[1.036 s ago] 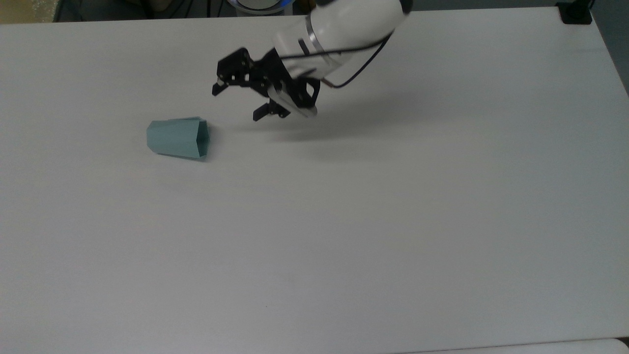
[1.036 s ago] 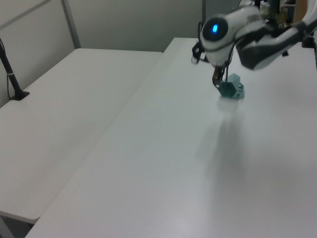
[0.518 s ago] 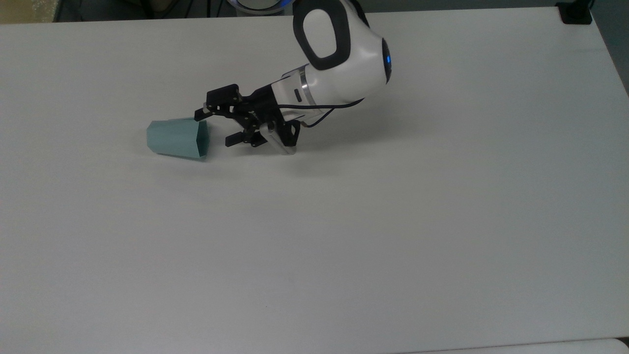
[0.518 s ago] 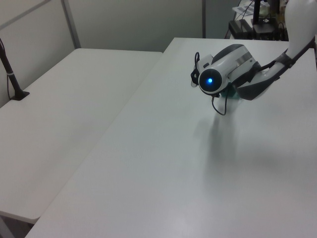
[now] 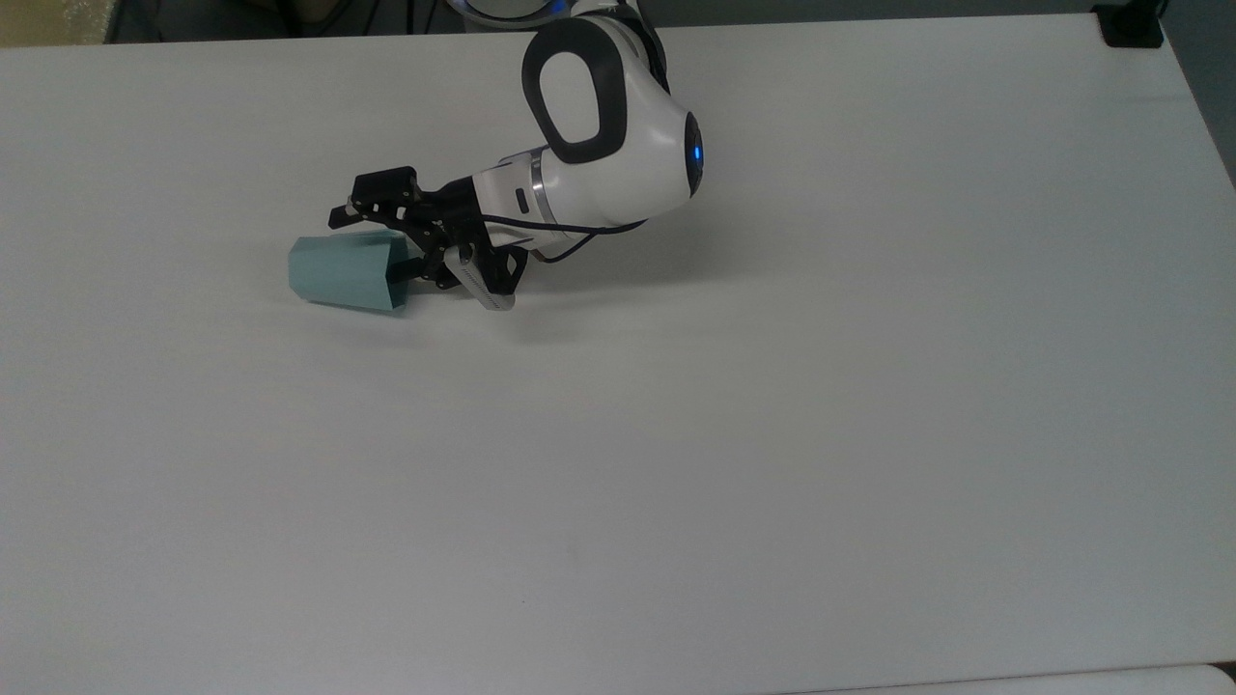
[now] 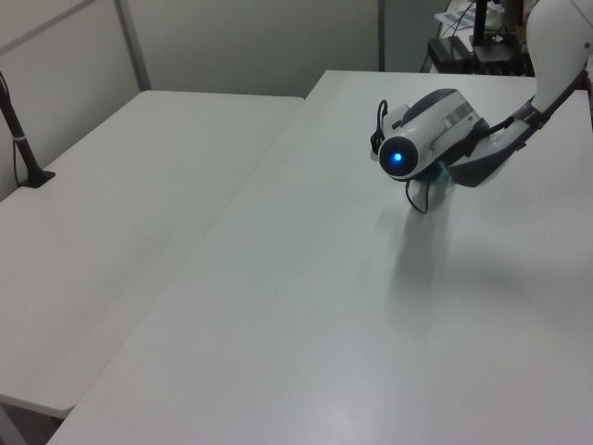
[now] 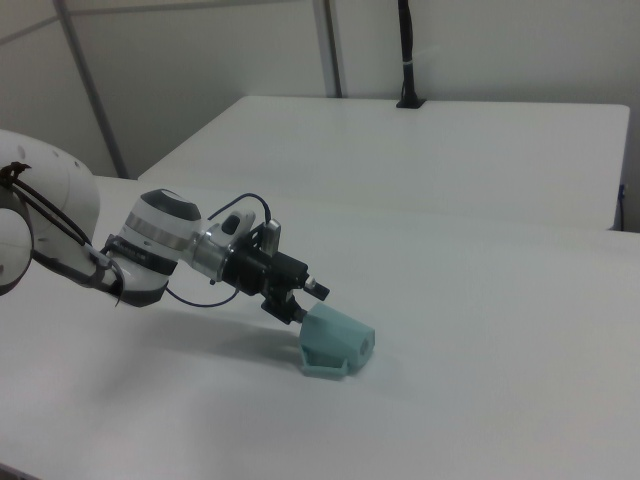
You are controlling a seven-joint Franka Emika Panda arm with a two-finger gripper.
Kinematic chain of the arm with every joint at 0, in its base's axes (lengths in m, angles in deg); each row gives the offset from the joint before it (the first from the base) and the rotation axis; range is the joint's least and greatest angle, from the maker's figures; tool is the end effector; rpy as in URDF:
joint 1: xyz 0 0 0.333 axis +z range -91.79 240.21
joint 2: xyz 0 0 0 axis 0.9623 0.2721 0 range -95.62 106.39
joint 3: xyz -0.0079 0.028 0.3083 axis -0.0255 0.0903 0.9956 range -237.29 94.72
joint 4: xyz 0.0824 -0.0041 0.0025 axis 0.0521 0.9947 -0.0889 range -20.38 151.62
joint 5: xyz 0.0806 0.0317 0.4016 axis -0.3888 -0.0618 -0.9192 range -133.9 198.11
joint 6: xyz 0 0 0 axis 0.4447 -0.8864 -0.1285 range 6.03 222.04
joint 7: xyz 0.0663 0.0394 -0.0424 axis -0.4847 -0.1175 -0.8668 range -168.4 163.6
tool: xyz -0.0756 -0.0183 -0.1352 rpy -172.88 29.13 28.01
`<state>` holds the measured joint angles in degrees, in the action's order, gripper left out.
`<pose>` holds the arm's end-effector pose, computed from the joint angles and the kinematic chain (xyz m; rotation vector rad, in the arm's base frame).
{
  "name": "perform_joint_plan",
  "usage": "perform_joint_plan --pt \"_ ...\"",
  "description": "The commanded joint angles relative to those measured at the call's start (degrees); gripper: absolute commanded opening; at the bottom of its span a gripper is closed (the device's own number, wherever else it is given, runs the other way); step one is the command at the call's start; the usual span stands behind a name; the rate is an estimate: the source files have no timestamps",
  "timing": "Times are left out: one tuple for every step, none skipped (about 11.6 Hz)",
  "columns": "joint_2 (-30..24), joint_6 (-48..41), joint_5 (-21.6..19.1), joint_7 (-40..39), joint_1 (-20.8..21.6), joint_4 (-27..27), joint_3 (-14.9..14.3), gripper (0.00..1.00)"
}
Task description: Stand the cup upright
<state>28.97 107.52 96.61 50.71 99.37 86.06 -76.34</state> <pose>0.5952 0.0872 0.2463 1.9887 0.0127 0.2251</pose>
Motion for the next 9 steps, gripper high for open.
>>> perform_joint_plan --pt "0.06 1.82 1.32 1.91 -0.9 0.74 -0.04 0.96" --pt "0.06 2.25 1.41 1.91 -0.99 0.66 0.04 0.87" --pt "0.06 2.43 1.41 1.91 -0.99 0.66 -0.04 0.82" --pt "0.15 2.43 1.67 1.91 -1.25 0.74 -0.04 0.79" --pt "0.76 2.52 2.2 1.91 -1.61 0.66 -0.04 0.76" --pt "0.85 2.52 2.29 1.91 -1.7 0.66 -0.04 0.69" --pt "0.94 2.52 2.38 1.91 -1.7 0.66 -0.04 0.49" --pt "1.03 2.61 2.47 2.09 -1.7 0.74 -0.04 0.22" --pt "1.2 2.61 2.47 2.09 -1.78 0.74 0.04 0.0"
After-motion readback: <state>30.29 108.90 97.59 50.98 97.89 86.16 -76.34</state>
